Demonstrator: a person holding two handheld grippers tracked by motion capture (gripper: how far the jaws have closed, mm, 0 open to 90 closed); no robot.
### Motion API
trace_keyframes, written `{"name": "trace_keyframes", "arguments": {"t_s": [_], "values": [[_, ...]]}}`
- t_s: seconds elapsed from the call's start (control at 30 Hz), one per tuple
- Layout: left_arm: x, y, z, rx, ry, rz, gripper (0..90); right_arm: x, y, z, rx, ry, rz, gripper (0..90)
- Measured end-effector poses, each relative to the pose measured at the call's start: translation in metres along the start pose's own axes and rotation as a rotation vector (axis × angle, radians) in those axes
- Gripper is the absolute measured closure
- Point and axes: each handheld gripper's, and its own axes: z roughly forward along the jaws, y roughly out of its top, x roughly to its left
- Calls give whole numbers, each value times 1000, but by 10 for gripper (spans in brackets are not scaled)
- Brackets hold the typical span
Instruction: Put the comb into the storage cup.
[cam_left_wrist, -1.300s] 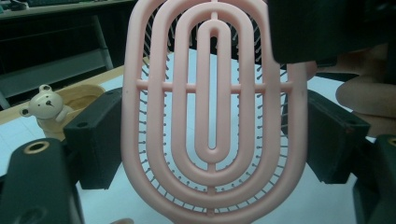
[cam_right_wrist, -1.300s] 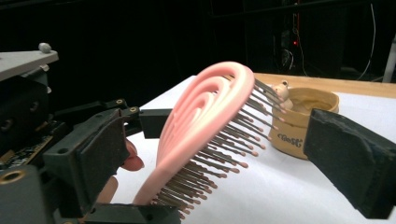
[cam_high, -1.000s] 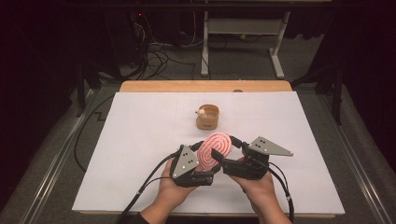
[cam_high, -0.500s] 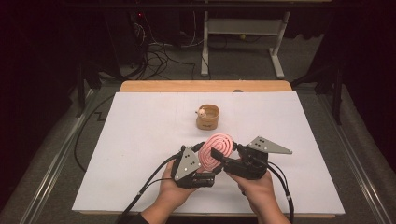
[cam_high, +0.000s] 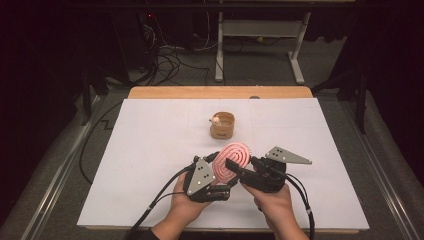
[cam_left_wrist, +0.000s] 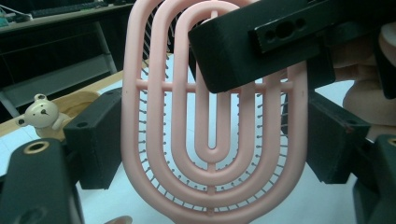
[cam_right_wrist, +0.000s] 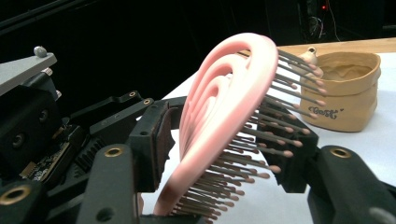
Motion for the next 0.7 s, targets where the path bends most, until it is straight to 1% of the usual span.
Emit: {"name": "trace_keyframes", "arguments": {"t_s": [0.13,0.33,0.43,0.57,0.7], "values": [[0,0,0,-1,1,1,181,0,0,-1,-6,-1,6,499],[-1,0,0,-1,3,6,181,-1,0,-1,-12,9,18,516],[-1,0,0,-2,6,11,181,-1,0,-2,-15,11,21,516],[0,1,-1,-3,5,7,181,-1,0,-2,-14,18,27,508],[0,1,0,-3,6,8,181,-1,0,-1,-9,20,22,495]]}}
